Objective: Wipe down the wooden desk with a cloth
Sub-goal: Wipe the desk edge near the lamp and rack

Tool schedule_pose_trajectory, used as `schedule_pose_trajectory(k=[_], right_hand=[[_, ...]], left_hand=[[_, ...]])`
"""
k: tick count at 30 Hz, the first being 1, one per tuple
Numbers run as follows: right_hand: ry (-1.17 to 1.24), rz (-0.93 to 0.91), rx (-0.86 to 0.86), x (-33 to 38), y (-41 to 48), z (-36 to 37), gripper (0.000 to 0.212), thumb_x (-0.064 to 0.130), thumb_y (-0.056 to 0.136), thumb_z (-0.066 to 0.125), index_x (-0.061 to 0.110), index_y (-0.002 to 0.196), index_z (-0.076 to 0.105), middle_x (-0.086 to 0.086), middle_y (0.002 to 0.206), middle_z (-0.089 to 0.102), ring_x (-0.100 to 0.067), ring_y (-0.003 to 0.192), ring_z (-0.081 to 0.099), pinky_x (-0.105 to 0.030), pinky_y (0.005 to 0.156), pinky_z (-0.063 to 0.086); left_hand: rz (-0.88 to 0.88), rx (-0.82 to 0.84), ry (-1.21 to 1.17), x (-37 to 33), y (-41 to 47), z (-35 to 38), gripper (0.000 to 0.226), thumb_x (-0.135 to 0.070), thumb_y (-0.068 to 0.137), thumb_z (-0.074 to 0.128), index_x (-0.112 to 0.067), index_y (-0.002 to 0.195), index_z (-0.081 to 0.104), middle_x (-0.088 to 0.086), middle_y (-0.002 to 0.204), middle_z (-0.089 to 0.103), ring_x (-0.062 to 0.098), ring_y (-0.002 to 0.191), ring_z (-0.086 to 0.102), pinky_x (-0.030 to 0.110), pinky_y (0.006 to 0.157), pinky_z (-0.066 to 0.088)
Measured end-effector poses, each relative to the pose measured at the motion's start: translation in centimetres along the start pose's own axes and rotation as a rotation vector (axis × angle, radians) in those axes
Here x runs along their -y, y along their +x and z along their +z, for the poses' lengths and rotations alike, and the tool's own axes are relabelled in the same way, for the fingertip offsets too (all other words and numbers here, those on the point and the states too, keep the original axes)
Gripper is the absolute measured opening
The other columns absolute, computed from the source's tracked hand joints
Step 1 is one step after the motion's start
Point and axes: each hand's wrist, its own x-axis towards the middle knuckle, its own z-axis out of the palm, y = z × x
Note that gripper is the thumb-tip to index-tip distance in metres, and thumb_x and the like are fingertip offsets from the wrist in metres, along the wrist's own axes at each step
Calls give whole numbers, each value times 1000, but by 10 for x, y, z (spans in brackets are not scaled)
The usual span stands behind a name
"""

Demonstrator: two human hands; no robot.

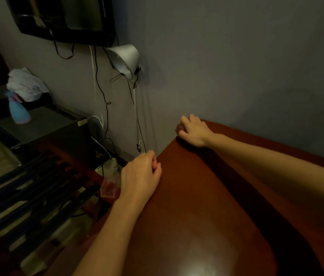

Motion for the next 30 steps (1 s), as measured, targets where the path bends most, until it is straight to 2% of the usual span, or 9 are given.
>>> schedule_pose_trajectory(k=[4, 7, 10, 13, 15, 17, 22, 25, 30], right_hand=[[180, -138, 103, -36, -33, -21, 18, 22, 93, 54, 14, 109, 51, -4, 107, 42, -21, 103, 44, -33, 85, 36], [256, 49, -33, -61, -13, -31, 7, 20, 90, 63, 21, 95, 58, 2, 99, 54, -20, 98, 56, -26, 74, 36], [242, 171, -99, -46, 22, -24, 16, 20, 84, 68, 21, 100, 69, 3, 102, 69, -15, 93, 62, -27, 71, 45], [174, -26, -94, -23, 16, -18, 23, 15, 85, 66, 25, 105, 72, 7, 104, 71, -12, 94, 64, -26, 73, 52], [119, -145, -55, -29, -3, -24, 31, 11, 87, 62, 29, 110, 70, 13, 106, 67, -2, 94, 59, -18, 71, 48], [75, -120, -34, -50, -14, -30, 35, 6, 89, 58, 29, 112, 69, 17, 106, 66, 4, 92, 55, -13, 67, 43], [-78, 124, -65, -85, 36, -25, 31, 5, 95, 47, 20, 116, 66, 0, 112, 67, -27, 96, 62, -35, 68, 52], [-144, 147, -58, -78, 62, -11, 31, 6, 97, 45, 19, 119, 62, -10, 114, 64, -32, 90, 61, -44, 75, 55], [-154, -157, -169, -84, 18, -11, 40, -5, 94, 44, 17, 119, 65, -4, 120, 60, -26, 102, 58, -41, 76, 50]], left_hand=[[5, 2, 6, 0, 0, 1, 17, -32, 94, 50, -24, 79, 47, -9, 72, 47, 7, 68, 51, 23, 56, 40], [3, 3, 1, -1, 1, 1, 18, -32, 94, 50, -24, 78, 46, -9, 72, 48, 8, 68, 51, 23, 55, 36], [2, 3, 6, -2, 1, 0, 18, -32, 94, 50, -24, 78, 47, -9, 72, 48, 8, 67, 51, 24, 56, 41], [-11, 3, -19, -2, -1, 0, 19, -32, 93, 51, -24, 77, 47, -9, 71, 48, 6, 66, 50, 23, 56, 40], [-9, 0, -34, -1, -2, 0, 19, -32, 93, 52, -25, 76, 46, -9, 71, 47, 6, 65, 49, 23, 56, 40], [-5, -7, -44, 0, -1, 2, 20, -32, 93, 52, -25, 75, 46, -9, 70, 47, 5, 64, 48, 23, 56, 41], [-4, -14, -20, -2, 0, 3, 21, -33, 93, 52, -25, 75, 46, -9, 69, 47, 4, 63, 49, 23, 56, 44], [-7, -6, -21, -1, 0, 3, 20, -33, 94, 51, -25, 76, 47, -9, 70, 47, 4, 65, 50, 25, 59, 47], [-3, -7, -11, -1, 1, 3, 21, -34, 93, 50, -26, 75, 45, -9, 69, 46, 4, 64, 48, 21, 54, 38]])
